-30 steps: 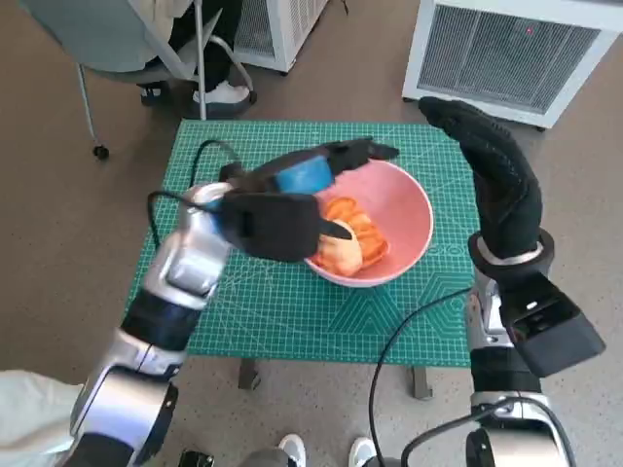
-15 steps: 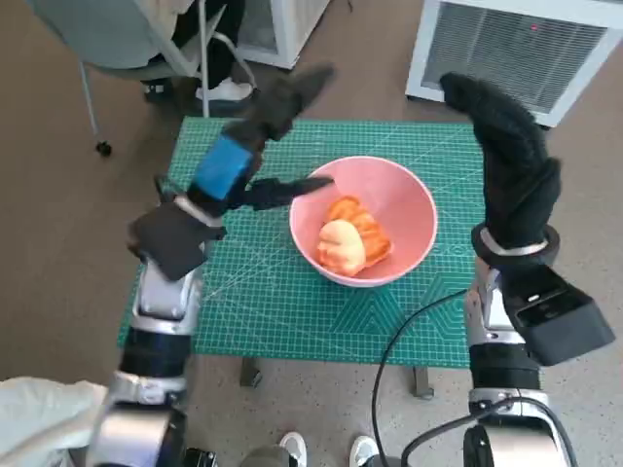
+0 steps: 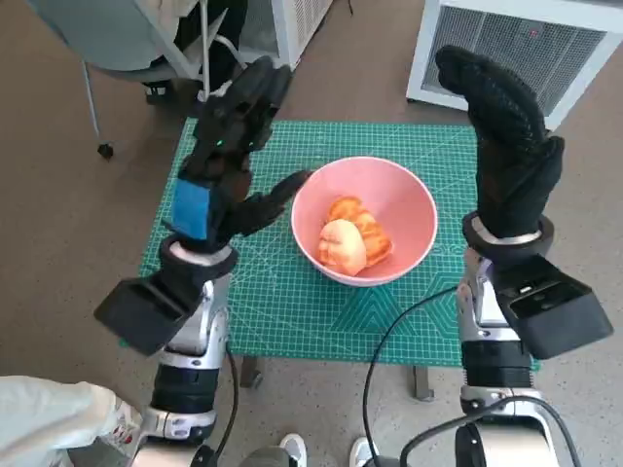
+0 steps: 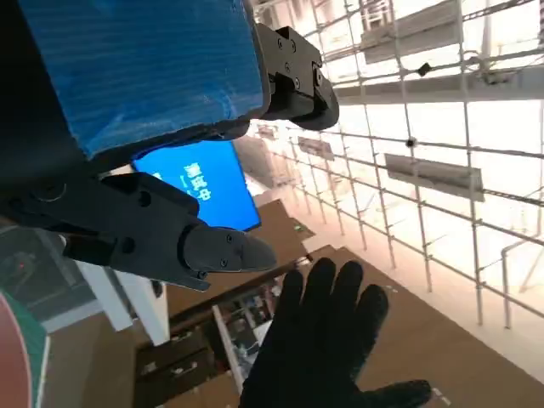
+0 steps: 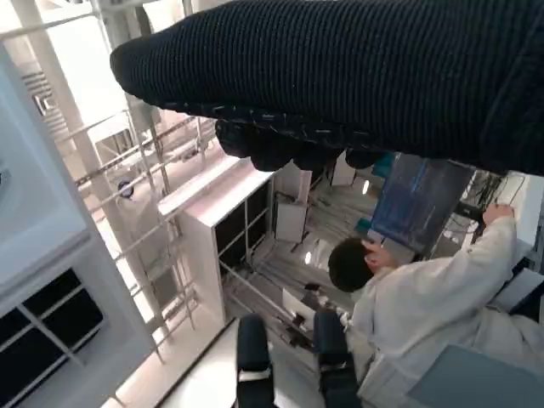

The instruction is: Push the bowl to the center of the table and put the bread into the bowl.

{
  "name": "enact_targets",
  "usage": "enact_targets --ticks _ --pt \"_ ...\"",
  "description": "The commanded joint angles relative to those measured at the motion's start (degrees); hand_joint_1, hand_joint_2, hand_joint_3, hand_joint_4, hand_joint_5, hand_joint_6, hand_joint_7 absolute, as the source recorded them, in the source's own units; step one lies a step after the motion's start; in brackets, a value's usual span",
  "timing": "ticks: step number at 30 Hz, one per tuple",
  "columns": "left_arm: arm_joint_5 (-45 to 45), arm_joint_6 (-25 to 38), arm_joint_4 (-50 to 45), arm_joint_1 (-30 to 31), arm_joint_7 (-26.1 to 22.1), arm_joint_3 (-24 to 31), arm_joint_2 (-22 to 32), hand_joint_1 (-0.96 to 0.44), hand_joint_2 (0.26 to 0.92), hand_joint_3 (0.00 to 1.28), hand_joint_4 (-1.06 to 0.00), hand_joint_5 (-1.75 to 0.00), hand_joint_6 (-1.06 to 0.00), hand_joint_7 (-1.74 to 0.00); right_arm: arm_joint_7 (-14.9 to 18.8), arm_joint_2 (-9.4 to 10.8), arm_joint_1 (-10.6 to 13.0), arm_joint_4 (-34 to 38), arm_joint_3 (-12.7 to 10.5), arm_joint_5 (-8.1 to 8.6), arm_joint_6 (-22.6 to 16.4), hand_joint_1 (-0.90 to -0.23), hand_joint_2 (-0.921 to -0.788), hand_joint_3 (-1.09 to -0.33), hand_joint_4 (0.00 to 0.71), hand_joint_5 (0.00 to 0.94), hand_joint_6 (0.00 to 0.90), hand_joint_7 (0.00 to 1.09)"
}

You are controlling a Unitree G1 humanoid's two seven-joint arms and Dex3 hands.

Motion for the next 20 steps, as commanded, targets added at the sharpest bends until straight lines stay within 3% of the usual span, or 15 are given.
enact_targets --ticks 1,8,20 --pt "-0.81 -0.86 -1.35 0.89 -0.89 -0.31 0.64 -0.2 0.921 0.24 -0.31 0.0 -0.19 -0.38 0.23 -0.05 0.65 -0.7 0.49 -0.15 1.33 -0.57 -0.921 -0.765 0.283 0.187 0.012 0.79" --pt "-0.59 -0.72 -1.81 1.05 -1.32 -0.61 1.04 -0.2 0.921 0.24 -0.29 0.0 -0.19 -0.37 0.8 -0.4 0.66 -1.25 0.71 0.37 1.84 -0.569 -0.921 -0.767 0.286 0.179 0.009 0.79" --pt "1.74 -1.19 -1.67 0.87 0.09 -0.91 1.5 -0.21 0.921 0.24 -0.29 0.0 -0.19 -0.35 0.66 -0.68 0.39 -1.09 0.88 -0.24 1.76 -0.567 -0.921 -0.769 0.289 0.167 0.005 0.8"
